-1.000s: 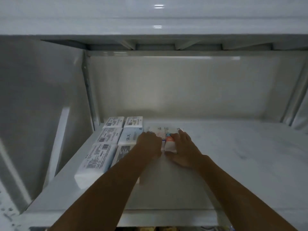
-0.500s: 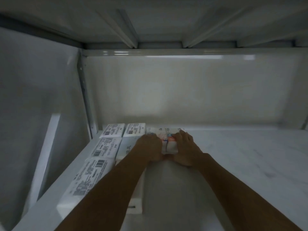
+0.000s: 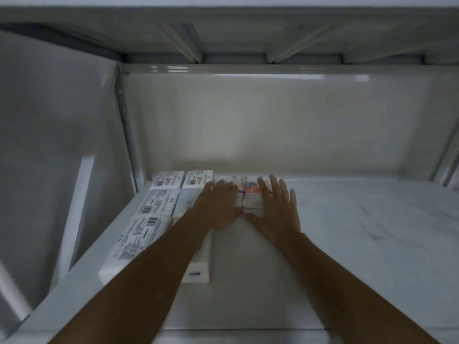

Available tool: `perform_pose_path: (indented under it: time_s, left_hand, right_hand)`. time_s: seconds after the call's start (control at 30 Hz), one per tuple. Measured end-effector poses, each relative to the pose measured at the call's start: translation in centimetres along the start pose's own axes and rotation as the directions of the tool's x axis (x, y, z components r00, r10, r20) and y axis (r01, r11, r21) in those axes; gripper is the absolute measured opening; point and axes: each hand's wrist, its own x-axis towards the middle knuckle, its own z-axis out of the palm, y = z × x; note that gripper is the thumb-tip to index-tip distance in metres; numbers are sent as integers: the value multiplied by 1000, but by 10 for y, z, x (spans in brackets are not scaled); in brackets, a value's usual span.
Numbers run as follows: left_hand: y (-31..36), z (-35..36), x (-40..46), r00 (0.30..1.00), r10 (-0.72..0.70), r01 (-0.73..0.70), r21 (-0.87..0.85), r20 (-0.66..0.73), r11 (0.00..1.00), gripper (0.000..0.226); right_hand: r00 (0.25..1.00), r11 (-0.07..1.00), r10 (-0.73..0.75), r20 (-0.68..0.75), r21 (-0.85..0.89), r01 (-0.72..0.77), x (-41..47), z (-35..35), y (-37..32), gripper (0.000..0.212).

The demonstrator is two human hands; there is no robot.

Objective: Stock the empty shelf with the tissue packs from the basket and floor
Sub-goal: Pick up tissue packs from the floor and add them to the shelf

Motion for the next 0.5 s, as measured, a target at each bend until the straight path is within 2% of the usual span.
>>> perform_pose_path:
  time_s: [0.1,0.17,0.27,0.4,0.5]
  left_hand:
    - [13,-8,-35,999,3,-8,-117,-48,993,61]
    - [28,-14,-64,981,25,-66,-204,-195,977,53]
    - [55,-22,-109,911,66,-163,-207,-407,965,43]
    - [93,-18,-167,852,115,-256,-215,-511,942,32]
    - [108,-2,-213,823,43,-245,-286,-566,926,23]
  right_hand:
    - [1000,1000,-19,-9,13,19,-29,-10,7,88]
    - [1000,999,-14,-14,32,14,-53,-19,15,75]
    - [999,998,-22,-24,62,23,-89,-36,21,69]
    - [993,985,-20,-114,170,40,-143,-63,18,64]
    - [967,961,-50,-250,251,115,-190,-69,10,56]
